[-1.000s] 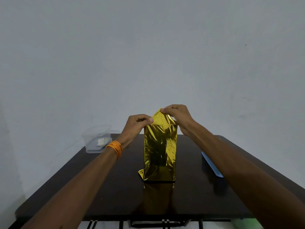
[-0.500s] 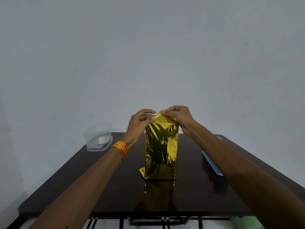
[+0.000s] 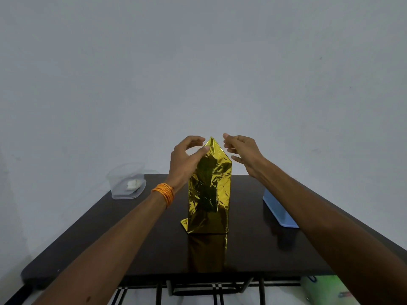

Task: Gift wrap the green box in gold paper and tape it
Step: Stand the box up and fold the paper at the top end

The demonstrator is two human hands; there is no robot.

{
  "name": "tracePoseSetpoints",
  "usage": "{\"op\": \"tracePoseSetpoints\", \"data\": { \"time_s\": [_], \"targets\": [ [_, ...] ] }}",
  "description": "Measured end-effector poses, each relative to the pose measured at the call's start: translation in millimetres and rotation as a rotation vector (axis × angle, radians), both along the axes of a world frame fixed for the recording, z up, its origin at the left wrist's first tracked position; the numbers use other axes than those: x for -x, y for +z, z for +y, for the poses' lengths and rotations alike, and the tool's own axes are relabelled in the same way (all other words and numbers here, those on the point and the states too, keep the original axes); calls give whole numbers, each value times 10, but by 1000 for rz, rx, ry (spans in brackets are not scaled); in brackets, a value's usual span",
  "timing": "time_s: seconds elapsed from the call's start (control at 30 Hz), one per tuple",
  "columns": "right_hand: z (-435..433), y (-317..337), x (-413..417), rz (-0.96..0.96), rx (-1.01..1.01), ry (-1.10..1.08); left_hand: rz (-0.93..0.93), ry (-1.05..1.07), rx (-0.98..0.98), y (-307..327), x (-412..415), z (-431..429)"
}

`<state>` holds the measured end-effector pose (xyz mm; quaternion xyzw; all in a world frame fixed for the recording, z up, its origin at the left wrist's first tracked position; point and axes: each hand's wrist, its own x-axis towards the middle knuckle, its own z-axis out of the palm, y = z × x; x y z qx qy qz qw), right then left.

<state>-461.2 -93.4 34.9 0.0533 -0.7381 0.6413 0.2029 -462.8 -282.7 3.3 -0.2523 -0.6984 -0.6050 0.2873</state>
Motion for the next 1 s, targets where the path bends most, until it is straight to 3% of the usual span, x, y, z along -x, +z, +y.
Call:
{"op": "tracePoseSetpoints", "data": {
  "time_s": [0.23,0.43,0.57,0.77,0.87,1.0],
  "targets": [
    [386,-26,-210,29,-50,-144,267,274,22,225,-250,294],
    [949,-132,-476,-6,-83,-295,406,280,86,308,-452,881],
    [1325,-279,-642,-70,-135,-397,291,104,144,157,-475,1348],
    [1755,-735,-716,-319,-255,-521,-128,-101,349,-370,-295,1882],
    [1840,-934,-688,-417,-240,-508,-319,-208,496,-653,-184,2073],
    [1839,-1028,-634,-479,-141,-390,-390,-185,564,-949,-28,2259]
  ]
}}
